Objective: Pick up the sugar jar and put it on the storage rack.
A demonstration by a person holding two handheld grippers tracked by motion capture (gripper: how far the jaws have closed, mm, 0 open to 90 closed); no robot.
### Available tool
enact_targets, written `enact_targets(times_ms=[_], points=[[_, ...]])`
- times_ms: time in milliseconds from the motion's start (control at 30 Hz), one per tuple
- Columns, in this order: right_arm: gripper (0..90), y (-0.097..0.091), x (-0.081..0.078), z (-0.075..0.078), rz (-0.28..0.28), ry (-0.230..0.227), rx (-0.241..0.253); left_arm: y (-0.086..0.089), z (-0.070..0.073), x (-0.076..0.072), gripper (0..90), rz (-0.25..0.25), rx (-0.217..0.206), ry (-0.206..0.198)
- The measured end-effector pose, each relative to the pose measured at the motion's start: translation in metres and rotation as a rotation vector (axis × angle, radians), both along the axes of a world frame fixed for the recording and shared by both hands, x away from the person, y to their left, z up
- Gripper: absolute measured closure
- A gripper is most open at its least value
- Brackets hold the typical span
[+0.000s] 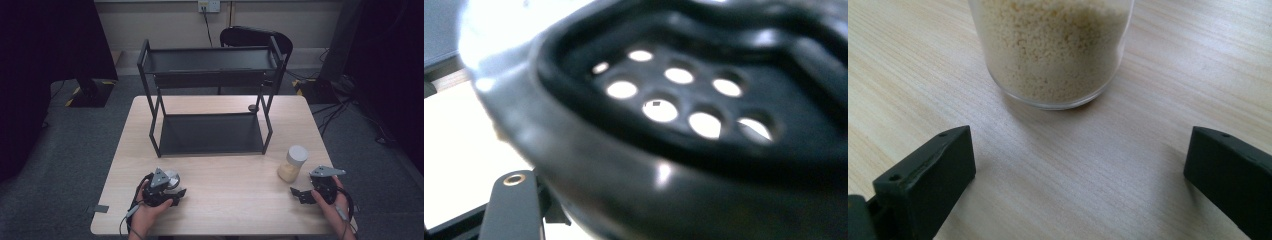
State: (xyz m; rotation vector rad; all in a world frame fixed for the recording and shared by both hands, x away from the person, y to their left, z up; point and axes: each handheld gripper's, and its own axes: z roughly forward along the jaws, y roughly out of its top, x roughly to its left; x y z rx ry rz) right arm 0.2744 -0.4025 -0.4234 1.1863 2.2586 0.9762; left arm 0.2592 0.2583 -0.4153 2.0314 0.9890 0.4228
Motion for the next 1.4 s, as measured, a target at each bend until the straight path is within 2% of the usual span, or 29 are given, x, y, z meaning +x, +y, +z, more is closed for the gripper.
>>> enact_targets(times_ms=[133, 433, 733, 933, 1400], points=[[0.0, 0.000, 0.000, 0.000, 0.001, -0.001, 0.000, 0.000, 0.004, 0.006, 30.1, -0.004, 0.005, 0.013], [0.0, 0.000, 0.000, 0.000, 0.001, -0.001, 0.000, -0.001, 0.010, 0.018, 30.1, -0.015, -0.014, 0.028], [0.0, 0.000, 0.000, 0.000, 0.001, -0.001, 0.000, -0.002, 0.017, 0.032, 30.1, -0.011, -0.054, 0.027], [0.0, 0.000, 0.000, 0.000, 0.001, -0.001, 0.000, -0.007, 0.023, 0.039, 30.1, -0.017, -0.052, 0.006], [0.0, 0.000, 0.000, 0.000, 0.000, -0.001, 0.000, -0.017, 0.042, 0.061, 30.2, -0.034, -0.065, 0.004]])
